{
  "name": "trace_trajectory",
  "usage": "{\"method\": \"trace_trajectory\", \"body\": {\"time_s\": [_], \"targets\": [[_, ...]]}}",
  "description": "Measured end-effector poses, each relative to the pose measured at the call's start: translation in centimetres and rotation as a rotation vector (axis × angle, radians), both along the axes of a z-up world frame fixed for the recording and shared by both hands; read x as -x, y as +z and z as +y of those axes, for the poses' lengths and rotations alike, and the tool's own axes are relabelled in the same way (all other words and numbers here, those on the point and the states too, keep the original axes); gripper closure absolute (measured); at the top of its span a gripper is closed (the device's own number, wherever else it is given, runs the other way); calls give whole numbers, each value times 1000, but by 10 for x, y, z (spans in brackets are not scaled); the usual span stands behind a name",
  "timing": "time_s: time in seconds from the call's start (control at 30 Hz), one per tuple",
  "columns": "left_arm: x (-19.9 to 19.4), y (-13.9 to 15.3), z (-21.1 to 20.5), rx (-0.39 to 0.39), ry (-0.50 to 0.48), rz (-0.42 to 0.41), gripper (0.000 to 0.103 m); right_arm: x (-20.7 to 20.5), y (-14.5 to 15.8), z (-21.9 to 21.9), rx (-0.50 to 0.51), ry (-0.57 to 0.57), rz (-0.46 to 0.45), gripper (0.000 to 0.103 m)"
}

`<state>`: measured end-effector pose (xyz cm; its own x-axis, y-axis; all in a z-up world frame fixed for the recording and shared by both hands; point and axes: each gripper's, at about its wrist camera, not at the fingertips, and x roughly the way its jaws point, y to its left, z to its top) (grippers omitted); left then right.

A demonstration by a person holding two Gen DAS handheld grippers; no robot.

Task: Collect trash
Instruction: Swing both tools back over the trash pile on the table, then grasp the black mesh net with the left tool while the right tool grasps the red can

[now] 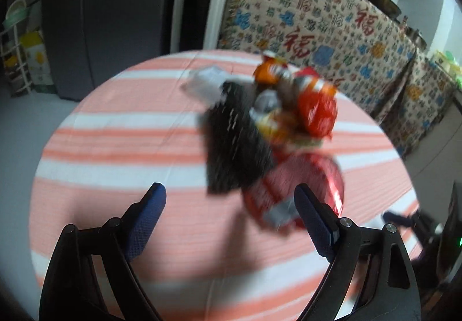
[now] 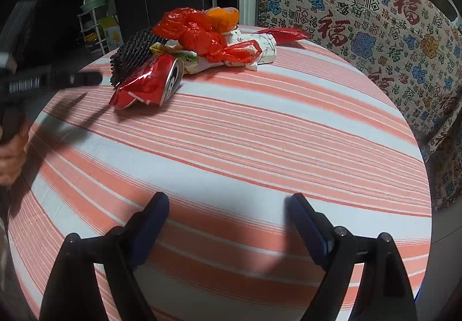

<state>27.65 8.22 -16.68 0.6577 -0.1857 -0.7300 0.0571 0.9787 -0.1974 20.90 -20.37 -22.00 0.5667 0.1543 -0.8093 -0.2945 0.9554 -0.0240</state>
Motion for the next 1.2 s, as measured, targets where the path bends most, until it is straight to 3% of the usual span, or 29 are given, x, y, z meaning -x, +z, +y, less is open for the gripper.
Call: {"method": "trace_trajectory", "body": {"time_s": [0.07, 0.17, 0.2, 0.23, 0.33, 0.43, 0.67, 0.7, 0.8, 0.83, 1.0, 1.2], "targets": [[-16, 0, -4, -14, -5, 7, 15, -1, 1, -2, -8, -1, 1, 15], [-38, -10, -6, 5, -17, 46, 38, -1, 5, -2, -113, 12, 10, 16], [-43, -14, -7, 16, -26, 61, 61, -2, 8, 1, -171, 24, 26, 16], [-46, -19, -7, 30, -40, 77, 93, -3, 9, 6, -216, 40, 46, 16], [-38, -24, 1, 42, -24, 69, 93, -4, 11, 30, -296, 90, 78, 18], [-17, -20, 12, 28, 15, 50, 93, -9, 9, 51, -353, 84, 94, 28], [37, -23, 24, -23, 51, 45, 93, -43, 5, 62, -583, -74, 150, 35], [41, -25, 21, -29, 45, 49, 93, -49, 4, 65, -607, -96, 164, 41], [48, -28, 15, -42, 36, 51, 93, -64, -1, 65, -627, -201, 172, 85], [51, -28, 13, -48, 33, 49, 93, -66, -3, 61, -635, -234, 166, 88], [60, -27, 5, -8, 5, 67, 93, -53, 4, 36, -578, -183, 135, 88], [71, -26, -16, 55, -31, 80, 92, -24, 13, -33, -491, -159, 126, 88]]}}
